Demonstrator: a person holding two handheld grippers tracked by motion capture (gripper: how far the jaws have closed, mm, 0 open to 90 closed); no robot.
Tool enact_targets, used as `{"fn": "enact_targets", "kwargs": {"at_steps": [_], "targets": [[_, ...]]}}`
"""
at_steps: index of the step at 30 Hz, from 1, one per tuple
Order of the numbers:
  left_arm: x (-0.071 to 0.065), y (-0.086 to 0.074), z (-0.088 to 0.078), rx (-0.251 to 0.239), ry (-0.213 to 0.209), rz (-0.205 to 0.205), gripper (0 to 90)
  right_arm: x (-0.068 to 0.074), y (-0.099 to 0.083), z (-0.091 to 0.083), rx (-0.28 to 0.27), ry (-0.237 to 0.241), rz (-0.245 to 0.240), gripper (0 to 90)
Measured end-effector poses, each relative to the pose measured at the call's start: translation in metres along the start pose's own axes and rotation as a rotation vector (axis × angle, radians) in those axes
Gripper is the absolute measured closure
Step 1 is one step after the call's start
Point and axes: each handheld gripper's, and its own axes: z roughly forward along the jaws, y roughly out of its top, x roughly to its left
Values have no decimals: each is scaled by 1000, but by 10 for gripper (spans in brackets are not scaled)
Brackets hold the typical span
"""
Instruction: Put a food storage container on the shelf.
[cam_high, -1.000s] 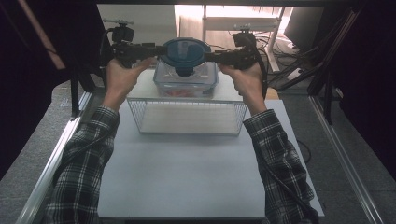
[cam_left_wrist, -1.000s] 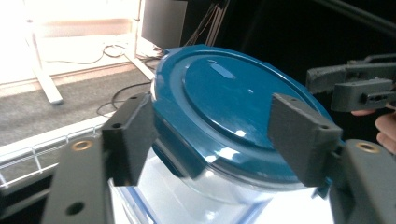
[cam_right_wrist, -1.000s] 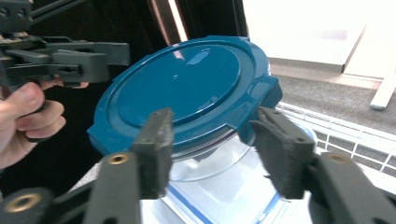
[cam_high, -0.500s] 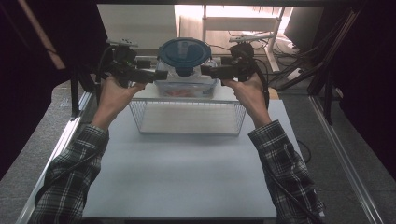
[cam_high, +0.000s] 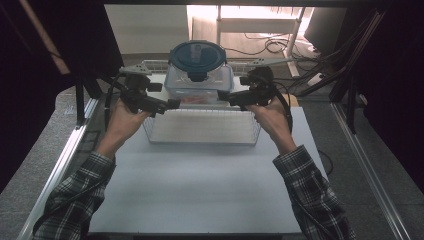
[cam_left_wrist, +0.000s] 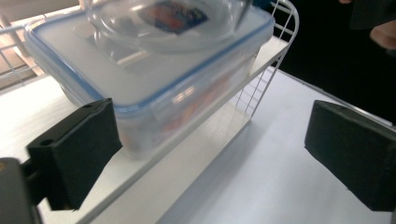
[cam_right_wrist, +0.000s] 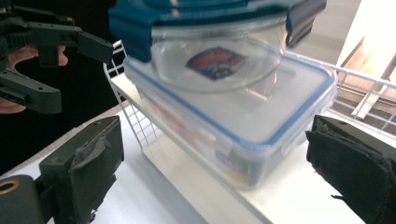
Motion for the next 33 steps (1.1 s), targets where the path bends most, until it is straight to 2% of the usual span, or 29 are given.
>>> {"fn": "enact_targets", "kwargs": {"at_steps": [9,12,23,33], "targets": [[-12,-20,6,1,-33,10,1,9,-22,-5,19,24,-23,38],[-18,-27,7,1,-37,22,4,12,-28,-6,20,28,-31,38],[-28,-53,12,5,-46,21,12,21,-49,-9,28,24,-68,37],[-38,-69,15,2,-49,28,17,27,-66,-7,38,23,-90,35]]}}
